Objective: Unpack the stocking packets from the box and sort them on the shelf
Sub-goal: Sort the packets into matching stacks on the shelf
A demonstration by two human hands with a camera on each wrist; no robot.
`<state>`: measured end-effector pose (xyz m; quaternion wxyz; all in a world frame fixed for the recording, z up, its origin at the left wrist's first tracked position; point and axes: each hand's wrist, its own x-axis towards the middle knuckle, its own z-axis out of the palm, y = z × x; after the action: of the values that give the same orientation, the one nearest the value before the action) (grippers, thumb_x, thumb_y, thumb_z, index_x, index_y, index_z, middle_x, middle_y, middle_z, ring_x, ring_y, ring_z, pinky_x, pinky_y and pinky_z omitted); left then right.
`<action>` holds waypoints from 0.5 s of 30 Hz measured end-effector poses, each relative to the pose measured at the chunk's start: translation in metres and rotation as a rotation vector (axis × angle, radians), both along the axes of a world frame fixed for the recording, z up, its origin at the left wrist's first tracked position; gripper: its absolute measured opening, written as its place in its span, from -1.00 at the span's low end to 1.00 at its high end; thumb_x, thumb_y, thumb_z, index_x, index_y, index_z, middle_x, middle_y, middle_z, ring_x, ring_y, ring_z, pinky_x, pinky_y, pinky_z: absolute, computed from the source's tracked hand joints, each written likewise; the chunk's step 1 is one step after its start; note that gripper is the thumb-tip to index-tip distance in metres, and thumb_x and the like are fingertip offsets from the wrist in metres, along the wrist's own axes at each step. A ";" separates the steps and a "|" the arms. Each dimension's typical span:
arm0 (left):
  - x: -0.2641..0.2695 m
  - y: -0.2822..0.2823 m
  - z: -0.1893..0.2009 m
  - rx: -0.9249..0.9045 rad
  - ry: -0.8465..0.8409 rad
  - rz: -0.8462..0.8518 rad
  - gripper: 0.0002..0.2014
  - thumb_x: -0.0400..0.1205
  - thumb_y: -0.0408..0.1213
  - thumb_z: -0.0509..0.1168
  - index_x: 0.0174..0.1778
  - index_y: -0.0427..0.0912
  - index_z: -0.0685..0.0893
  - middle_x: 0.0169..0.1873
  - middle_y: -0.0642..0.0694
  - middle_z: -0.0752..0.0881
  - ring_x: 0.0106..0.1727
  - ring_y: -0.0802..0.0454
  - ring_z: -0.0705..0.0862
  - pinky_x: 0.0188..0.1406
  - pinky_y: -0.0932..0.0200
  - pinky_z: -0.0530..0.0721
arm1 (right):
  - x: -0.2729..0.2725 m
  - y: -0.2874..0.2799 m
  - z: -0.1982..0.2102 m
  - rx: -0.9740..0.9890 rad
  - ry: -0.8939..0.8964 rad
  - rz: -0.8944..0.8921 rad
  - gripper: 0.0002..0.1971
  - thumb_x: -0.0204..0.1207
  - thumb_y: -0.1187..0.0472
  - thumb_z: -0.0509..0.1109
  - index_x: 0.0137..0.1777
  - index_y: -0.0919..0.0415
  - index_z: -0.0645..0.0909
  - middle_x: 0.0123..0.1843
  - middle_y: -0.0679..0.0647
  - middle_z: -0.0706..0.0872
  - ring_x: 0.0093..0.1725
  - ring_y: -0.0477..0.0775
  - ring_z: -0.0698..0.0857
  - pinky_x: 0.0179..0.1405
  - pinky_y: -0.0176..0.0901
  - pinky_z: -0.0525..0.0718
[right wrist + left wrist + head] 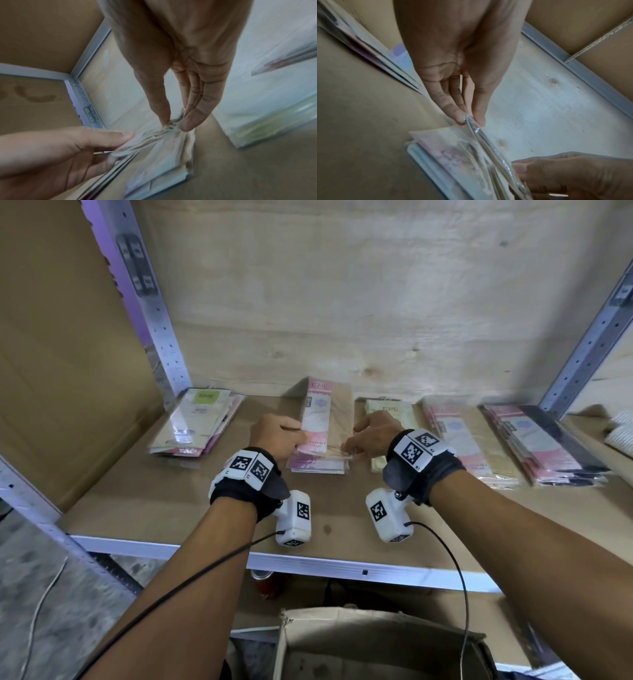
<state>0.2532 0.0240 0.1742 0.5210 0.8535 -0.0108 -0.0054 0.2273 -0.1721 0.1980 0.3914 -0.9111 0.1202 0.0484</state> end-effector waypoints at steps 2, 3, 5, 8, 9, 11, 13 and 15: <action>0.000 -0.008 0.007 -0.051 -0.028 -0.025 -0.69 0.51 -0.39 0.55 0.18 -0.24 0.80 0.02 -0.14 0.84 -0.13 -0.02 0.83 -0.22 0.29 0.78 | -0.005 -0.012 0.007 0.091 -0.018 -0.024 -0.79 0.28 0.29 0.66 -0.15 0.28 0.71 -0.15 0.19 0.84 -0.10 0.14 0.84 0.05 0.08 0.82; -0.001 -0.014 0.011 -0.079 -0.032 -0.043 -0.68 0.51 -0.40 0.54 0.19 -0.25 0.79 0.00 -0.12 0.84 -0.18 0.05 0.82 -0.31 0.36 0.75 | -0.008 -0.020 0.011 0.130 -0.037 -0.035 -0.74 0.30 0.31 0.65 -0.03 0.33 0.72 -0.14 0.18 0.83 -0.13 0.13 0.84 0.03 0.06 0.82; -0.005 -0.030 0.016 -0.129 -0.021 -0.090 -0.69 0.53 -0.40 0.53 0.20 -0.25 0.78 -0.02 -0.10 0.84 -0.18 0.06 0.83 -0.23 0.28 0.80 | -0.015 -0.041 0.017 0.170 -0.071 -0.077 -0.65 0.29 0.32 0.66 0.06 0.31 0.70 -0.14 0.16 0.81 -0.19 0.07 0.82 -0.01 -0.02 0.83; -0.012 -0.063 0.020 -0.199 -0.009 -0.176 -0.70 0.53 -0.45 0.52 0.19 -0.33 0.77 0.06 -0.15 0.82 -0.08 -0.04 0.83 -0.04 0.11 0.82 | -0.034 -0.075 0.016 0.248 -0.122 -0.173 -0.68 0.22 0.33 0.71 -0.10 0.17 0.65 -0.17 0.17 0.80 -0.31 0.06 0.80 -0.06 -0.05 0.83; -0.015 -0.075 0.021 -0.208 -0.014 -0.208 -0.69 0.54 -0.48 0.50 0.20 -0.38 0.76 0.12 -0.19 0.80 -0.04 -0.09 0.83 -0.02 0.10 0.81 | -0.042 -0.087 0.013 0.271 -0.148 -0.206 -0.67 0.21 0.34 0.71 -0.12 0.18 0.65 -0.16 0.17 0.79 -0.33 0.07 0.80 -0.08 -0.05 0.82; -0.022 -0.101 0.022 -0.215 -0.009 -0.256 -0.68 0.54 -0.51 0.48 0.23 -0.42 0.74 0.16 -0.28 0.79 -0.01 -0.14 0.82 -0.02 0.09 0.78 | -0.057 -0.110 0.006 0.291 -0.202 -0.262 -0.69 0.23 0.35 0.70 -0.07 0.23 0.68 -0.13 0.18 0.81 -0.30 0.08 0.81 -0.10 -0.06 0.82; -0.029 -0.125 0.023 -0.218 0.005 -0.271 -0.67 0.54 -0.53 0.48 0.23 -0.41 0.73 0.12 -0.28 0.80 -0.10 -0.05 0.82 -0.07 0.15 0.81 | -0.070 -0.132 0.001 0.303 -0.259 -0.302 -0.68 0.28 0.36 0.67 0.02 0.29 0.71 -0.17 0.16 0.83 -0.29 0.05 0.82 -0.13 -0.09 0.83; -0.036 -0.146 0.023 -0.223 0.020 -0.288 -0.65 0.53 -0.55 0.48 0.25 -0.44 0.71 0.08 -0.26 0.79 -0.20 0.04 0.79 -0.22 0.28 0.82 | -0.079 -0.153 0.001 0.265 -0.300 -0.337 -0.73 0.31 0.32 0.66 -0.01 0.18 0.73 -0.23 0.08 0.85 -0.28 0.03 0.82 -0.04 -0.04 0.83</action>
<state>0.2175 -0.1223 0.1976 0.6065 0.7798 -0.1283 -0.0872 0.1482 -0.3248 0.1987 0.5232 -0.8160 0.2036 -0.1377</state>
